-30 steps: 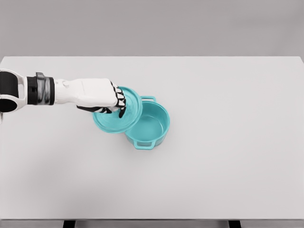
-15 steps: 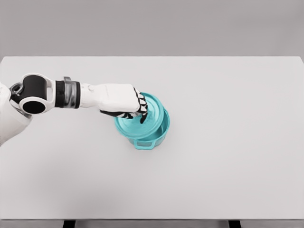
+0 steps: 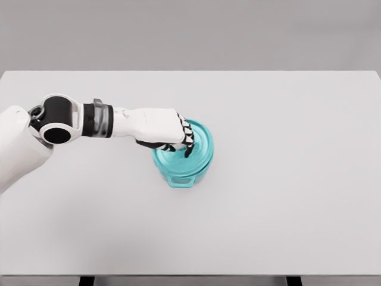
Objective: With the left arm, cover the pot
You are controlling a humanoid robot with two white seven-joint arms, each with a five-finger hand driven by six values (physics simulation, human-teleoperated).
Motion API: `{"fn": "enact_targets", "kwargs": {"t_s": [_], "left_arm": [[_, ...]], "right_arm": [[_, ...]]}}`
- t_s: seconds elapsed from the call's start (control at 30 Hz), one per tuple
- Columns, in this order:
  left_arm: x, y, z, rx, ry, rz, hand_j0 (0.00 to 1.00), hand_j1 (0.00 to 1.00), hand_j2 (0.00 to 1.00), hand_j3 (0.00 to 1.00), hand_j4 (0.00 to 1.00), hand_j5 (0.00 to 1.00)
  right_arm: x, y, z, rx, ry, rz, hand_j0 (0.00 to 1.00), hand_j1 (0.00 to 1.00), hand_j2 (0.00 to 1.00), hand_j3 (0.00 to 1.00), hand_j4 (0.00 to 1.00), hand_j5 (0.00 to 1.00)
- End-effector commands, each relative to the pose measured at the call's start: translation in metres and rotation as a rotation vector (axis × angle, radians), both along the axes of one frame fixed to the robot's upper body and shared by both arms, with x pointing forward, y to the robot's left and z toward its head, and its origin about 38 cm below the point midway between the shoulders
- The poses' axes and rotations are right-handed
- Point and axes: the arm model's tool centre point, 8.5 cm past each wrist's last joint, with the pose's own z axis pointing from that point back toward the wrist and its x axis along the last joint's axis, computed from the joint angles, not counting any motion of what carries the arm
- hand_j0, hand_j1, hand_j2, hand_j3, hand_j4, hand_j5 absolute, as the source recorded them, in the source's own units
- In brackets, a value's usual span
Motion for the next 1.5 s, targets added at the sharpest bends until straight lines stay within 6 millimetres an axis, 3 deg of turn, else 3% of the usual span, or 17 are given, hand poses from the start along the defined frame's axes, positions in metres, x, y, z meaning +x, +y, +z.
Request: {"fn": "enact_targets", "kwargs": {"t_s": [0.0, 1.47], "left_arm": [[0.0001, -0.0015, 0.0002, -0.007, 0.005, 0.000, 0.47, 0.47, 0.47, 0.47, 0.47, 0.47], [0.0045, -0.0024, -0.0048, -0.001, 0.010, 0.014, 0.63, 0.63, 0.63, 0.63, 0.63, 0.63]], "right_arm": [[-0.0001, 0.0001, 0.0000, 0.000, 0.000, 0.000, 1.00, 1.00, 1.00, 1.00, 1.00, 1.00], [-0.0001, 0.0001, 0.0000, 0.000, 0.000, 0.000, 1.00, 1.00, 1.00, 1.00, 1.00, 1.00]]}}
